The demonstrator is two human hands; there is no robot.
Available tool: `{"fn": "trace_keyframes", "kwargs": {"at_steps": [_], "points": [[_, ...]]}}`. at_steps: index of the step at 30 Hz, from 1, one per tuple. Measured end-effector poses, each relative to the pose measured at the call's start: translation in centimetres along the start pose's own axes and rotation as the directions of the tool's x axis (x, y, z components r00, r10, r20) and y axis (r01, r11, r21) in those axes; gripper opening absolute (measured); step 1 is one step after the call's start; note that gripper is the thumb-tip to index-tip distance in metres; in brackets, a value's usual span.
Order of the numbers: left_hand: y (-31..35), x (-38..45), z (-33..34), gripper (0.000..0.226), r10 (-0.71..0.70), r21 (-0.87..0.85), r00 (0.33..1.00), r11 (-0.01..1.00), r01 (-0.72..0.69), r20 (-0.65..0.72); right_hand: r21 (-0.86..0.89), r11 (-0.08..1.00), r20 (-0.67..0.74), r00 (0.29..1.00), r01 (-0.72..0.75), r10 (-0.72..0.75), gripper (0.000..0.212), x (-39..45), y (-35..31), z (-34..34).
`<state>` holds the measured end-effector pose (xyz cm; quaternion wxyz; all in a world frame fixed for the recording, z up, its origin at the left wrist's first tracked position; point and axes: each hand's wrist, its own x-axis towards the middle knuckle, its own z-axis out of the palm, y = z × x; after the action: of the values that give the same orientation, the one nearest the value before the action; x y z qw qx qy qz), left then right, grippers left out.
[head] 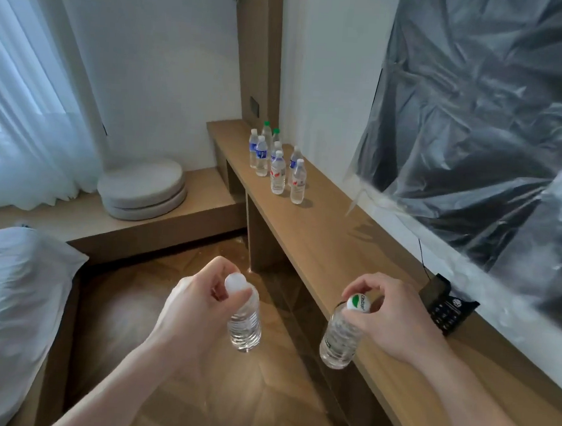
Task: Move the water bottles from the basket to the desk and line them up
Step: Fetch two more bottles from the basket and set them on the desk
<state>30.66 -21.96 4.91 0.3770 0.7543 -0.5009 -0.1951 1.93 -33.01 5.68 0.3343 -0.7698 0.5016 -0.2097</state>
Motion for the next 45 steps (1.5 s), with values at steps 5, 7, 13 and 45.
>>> {"fn": "trace_keyframes", "kwargs": {"at_steps": [5, 7, 13, 45], "points": [[-2.1, 8.3, -1.0, 0.019, 0.035, 0.049, 0.998, 0.998, -0.038, 0.058, 0.054, 0.996, -0.072, 0.995, -0.066, 0.07, 0.022, 5.8, -1.2, 0.3], [-2.7, 11.4, -1.0, 0.019, 0.043, 0.053, 0.997, 0.998, -0.046, 0.056, 0.052, 0.995, -0.099, 0.991, -0.083, 0.088, 0.021, 8.1, -1.6, 0.1], [-3.5, 21.8, 0.3, 0.018, 0.065, 0.051, 0.994, 0.996, -0.07, 0.085, -0.028, 0.99, -0.142, 0.981, -0.139, 0.134, 0.019, 17.2, -0.8, 0.2], [-7.8, 66.6, 16.8, 0.028, 0.047, 0.351, 0.898, 0.911, -0.219, 0.438, -0.014, 0.947, -0.187, 0.931, -0.321, 0.313, 0.019, 61.1, 10.0, 3.3]]}}
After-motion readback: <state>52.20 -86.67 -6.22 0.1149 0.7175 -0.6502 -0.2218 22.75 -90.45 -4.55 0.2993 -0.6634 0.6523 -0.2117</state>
